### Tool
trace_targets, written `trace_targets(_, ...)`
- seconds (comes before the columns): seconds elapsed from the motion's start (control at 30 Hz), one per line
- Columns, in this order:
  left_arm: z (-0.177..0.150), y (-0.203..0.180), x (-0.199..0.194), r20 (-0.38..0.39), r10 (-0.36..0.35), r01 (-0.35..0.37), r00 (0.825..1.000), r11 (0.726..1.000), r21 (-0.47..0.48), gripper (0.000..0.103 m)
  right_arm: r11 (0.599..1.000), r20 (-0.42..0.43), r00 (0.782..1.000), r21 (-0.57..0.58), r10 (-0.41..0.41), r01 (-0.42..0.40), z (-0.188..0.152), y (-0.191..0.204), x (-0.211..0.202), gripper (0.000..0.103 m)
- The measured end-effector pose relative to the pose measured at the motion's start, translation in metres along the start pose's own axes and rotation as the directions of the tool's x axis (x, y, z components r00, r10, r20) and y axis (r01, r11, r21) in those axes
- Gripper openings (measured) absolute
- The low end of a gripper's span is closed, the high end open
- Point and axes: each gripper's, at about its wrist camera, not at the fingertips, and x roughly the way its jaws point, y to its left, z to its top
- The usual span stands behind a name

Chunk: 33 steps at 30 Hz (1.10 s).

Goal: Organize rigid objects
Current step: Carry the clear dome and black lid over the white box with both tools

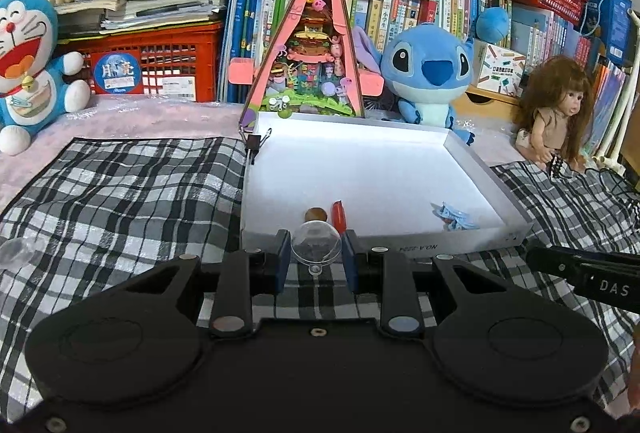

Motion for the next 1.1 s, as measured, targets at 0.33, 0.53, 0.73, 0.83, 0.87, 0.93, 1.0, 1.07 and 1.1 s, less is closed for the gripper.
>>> trace_targets(0.33, 0.035, 0.002, 0.03, -0.051, -0.045, 0.044, 0.998, 0.999, -0.021, 0.025, 0.999, -0.033, 0.999, 0.043, 0.011, -0.01, 0.031, 0.0, 0.024, 0.036)
trace_targets(0.53, 0.059, 0.005, 0.06, -0.082, -0.049, 0.046, 0.995, 0.998, -0.046, 0.025, 0.997, -0.072, 0.996, 0.046, 0.058, -0.054, 0.054, 0.001, 0.048, 0.036)
trace_targets(0.73, 0.066, 0.004, 0.091, -0.118, -0.039, 0.034, 0.992, 0.998, -0.048, 0.026, 0.999, -0.091, 0.995, 0.027, 0.036, -0.033, 0.068, 0.004, 0.073, 0.036)
trace_targets(0.83, 0.065, 0.003, 0.104, -0.139, -0.032, 0.024, 0.99, 0.998, -0.057, 0.026, 1.0, -0.114, 0.993, 0.021, 0.021, -0.019, 0.073, 0.004, 0.087, 0.036)
trace_targets(0.87, 0.064, 0.003, 0.108, -0.143, -0.03, 0.022, 0.989, 0.998, -0.058, 0.026, 1.0, -0.118, 0.993, 0.016, 0.014, -0.012, 0.074, 0.004, 0.092, 0.036)
trace_targets(0.93, 0.064, 0.002, 0.114, -0.142, -0.027, 0.019, 0.989, 0.998, -0.056, 0.026, 1.0, -0.125, 0.992, 0.003, 0.0, 0.001, 0.076, 0.005, 0.1, 0.036)
trace_targets(1.0, 0.064, 0.001, 0.122, -0.147, -0.026, 0.018, 0.989, 0.998, -0.055, 0.026, 1.0, -0.136, 0.991, -0.007, -0.008, 0.007, 0.077, 0.005, 0.108, 0.036)
trace_targets(1.07, 0.064, 0.0, 0.128, -0.154, -0.02, 0.012, 0.988, 0.998, -0.055, 0.026, 1.0, -0.147, 0.989, -0.015, -0.014, 0.012, 0.078, 0.005, 0.116, 0.036)
trace_targets(1.1, 0.063, 0.0, 0.131, -0.156, -0.015, 0.007, 0.988, 0.998, -0.055, 0.026, 1.0, -0.153, 0.988, -0.019, -0.02, 0.017, 0.078, 0.005, 0.119, 0.036)
